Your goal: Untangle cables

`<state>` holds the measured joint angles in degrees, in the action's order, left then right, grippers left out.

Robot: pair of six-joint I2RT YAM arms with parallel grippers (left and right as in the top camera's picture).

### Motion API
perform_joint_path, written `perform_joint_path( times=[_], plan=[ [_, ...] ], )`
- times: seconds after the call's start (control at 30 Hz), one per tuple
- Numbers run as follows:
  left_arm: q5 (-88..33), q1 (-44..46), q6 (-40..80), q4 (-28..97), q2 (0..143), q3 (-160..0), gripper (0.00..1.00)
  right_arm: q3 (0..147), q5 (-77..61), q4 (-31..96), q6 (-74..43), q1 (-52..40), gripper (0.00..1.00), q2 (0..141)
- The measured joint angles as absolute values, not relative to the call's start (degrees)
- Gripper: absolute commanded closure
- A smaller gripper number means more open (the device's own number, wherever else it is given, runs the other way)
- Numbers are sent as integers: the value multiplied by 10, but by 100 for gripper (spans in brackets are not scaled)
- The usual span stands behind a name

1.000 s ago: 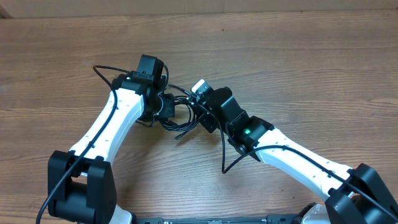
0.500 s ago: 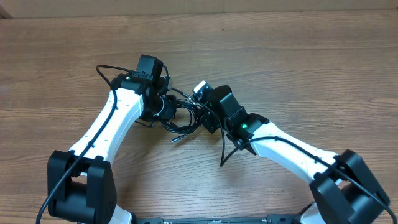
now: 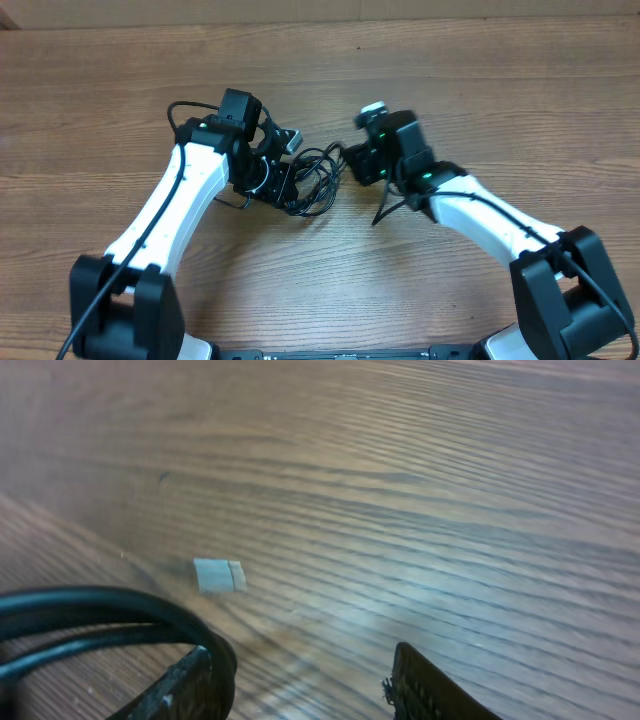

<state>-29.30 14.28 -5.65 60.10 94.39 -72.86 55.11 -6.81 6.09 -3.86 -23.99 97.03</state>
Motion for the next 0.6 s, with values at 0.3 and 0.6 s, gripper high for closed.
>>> perform_joint_path(
  times=[0.3,0.6],
  plan=[
    [-302,114,-106,640,849,-722,96,553,4,82,-93,-116,48,973],
    [-302,110,-92,586,846,-721,96,554,-47,168,-103,-131,31,938]
  ],
)
